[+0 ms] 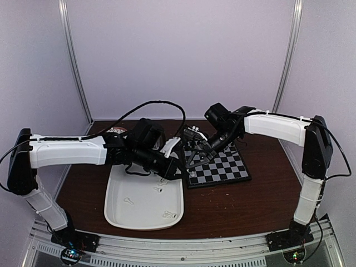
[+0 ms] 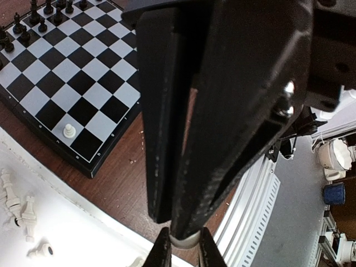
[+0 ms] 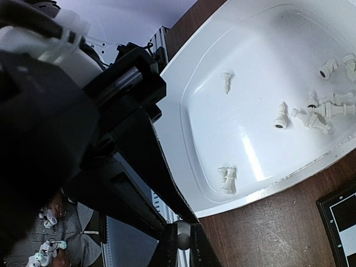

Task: Set up the chess pieces on the board
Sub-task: Pass from the left arm to the right, then place the pawn at b2.

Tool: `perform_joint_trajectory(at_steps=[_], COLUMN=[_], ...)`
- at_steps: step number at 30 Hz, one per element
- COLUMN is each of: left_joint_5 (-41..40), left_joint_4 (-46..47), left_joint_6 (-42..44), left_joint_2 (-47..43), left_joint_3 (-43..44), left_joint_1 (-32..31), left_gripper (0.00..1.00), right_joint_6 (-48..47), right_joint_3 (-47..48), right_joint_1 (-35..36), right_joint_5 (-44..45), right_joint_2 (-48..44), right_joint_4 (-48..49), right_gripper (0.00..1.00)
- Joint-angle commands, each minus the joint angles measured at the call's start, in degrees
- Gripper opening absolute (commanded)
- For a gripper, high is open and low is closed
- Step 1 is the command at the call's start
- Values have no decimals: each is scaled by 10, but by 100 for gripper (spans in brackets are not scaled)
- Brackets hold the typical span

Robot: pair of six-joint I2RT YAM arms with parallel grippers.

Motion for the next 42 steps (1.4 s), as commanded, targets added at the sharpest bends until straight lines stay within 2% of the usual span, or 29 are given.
perform_joint_trajectory(at_steps=[1, 4, 8, 13, 17, 20, 28, 31, 36, 42], left_joint_5=[-7, -15, -16, -40, -88, -120, -129, -131, -131, -136], left_joint_4=[21, 20, 11, -6, -31, -47, -36, -35, -31, -33], left_joint_6=[-2, -2, -2, 1, 6, 8, -1, -4, -14, -18], left_joint_2=[-13, -13, -18, -58, -94, -107, -115, -115, -111, -108], left_joint_3=[-6, -9, -14, -51, -82, -97, -106, -109, -111, -105], left_joint_1=[4, 4, 3, 3, 4, 3, 3, 4, 3, 4], left_gripper=[11, 12, 31, 44, 45, 45, 45, 45, 45, 45], right_joint_6=[2, 2, -10, -82, -132, -144, -158, -158, -154, -148], right_joint_3=[-10, -11, -4, 41, 53, 22, -64, -90, -116, -117], right_joint_1=[4, 4, 3, -7, -14, -15, -14, -14, -14, -14], right_joint_5=[-16, -15, 11, 105, 252, 360, 501, 527, 519, 496], right_joint_2=[-2, -3, -8, -9, -14, -20, -15, -14, -4, 15], right_joint_4=[7, 8, -6, -74, -89, -46, 115, 170, 225, 241], right_gripper=[2, 0, 0, 0, 0, 0, 0, 0, 0, 0])
